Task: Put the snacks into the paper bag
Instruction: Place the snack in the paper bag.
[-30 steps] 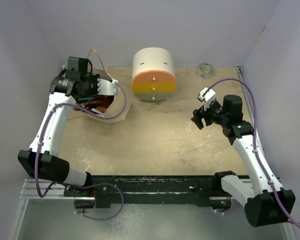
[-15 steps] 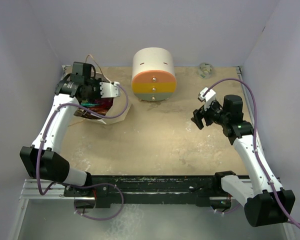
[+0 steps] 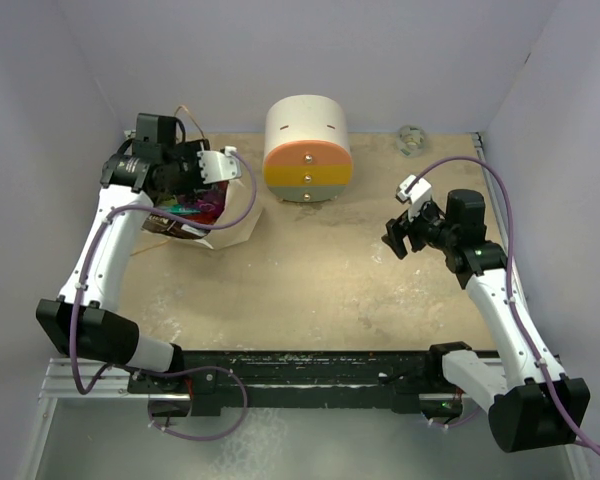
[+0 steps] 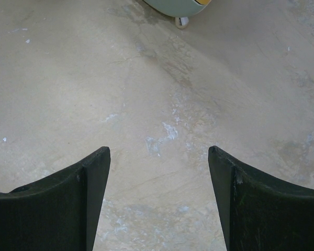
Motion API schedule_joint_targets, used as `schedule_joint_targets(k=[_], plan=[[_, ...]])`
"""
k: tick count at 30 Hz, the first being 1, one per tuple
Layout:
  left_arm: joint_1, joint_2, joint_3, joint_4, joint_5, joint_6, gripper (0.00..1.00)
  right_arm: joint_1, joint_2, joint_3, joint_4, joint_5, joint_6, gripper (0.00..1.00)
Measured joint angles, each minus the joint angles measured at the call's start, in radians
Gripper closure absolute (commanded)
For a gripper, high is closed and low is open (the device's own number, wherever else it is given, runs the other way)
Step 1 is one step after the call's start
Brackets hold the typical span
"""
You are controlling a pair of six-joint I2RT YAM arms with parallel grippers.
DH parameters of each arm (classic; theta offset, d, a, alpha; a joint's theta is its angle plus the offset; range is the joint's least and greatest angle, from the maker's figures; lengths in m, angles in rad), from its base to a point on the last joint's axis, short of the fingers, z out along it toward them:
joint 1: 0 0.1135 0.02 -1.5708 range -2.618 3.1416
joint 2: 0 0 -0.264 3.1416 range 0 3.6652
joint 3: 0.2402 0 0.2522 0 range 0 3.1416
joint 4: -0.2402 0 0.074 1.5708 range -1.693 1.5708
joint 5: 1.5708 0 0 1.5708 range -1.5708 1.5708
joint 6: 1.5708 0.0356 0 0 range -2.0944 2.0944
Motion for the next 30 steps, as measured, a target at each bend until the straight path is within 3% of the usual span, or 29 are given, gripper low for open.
schedule_joint_targets(k=[9, 19, 30], plan=[[0.0, 0.037, 0.022, -0.032, 0.054, -0.106, 0.45, -0.001, 0.012, 0.0, -0.007, 0.0, -0.011, 0.22], [0.0, 0.191, 0.083, 0.111, 0.056, -0.282, 0.43, -0.003, 0.012, 0.0, -0.007, 0.0, -0.014, 0.22], [-0.002, 0.566, 0.55, 0.094, 0.074, -0.465, 0.43, -0.006, 0.027, 0.0, -0.008, 0.001, -0.014, 0.22]])
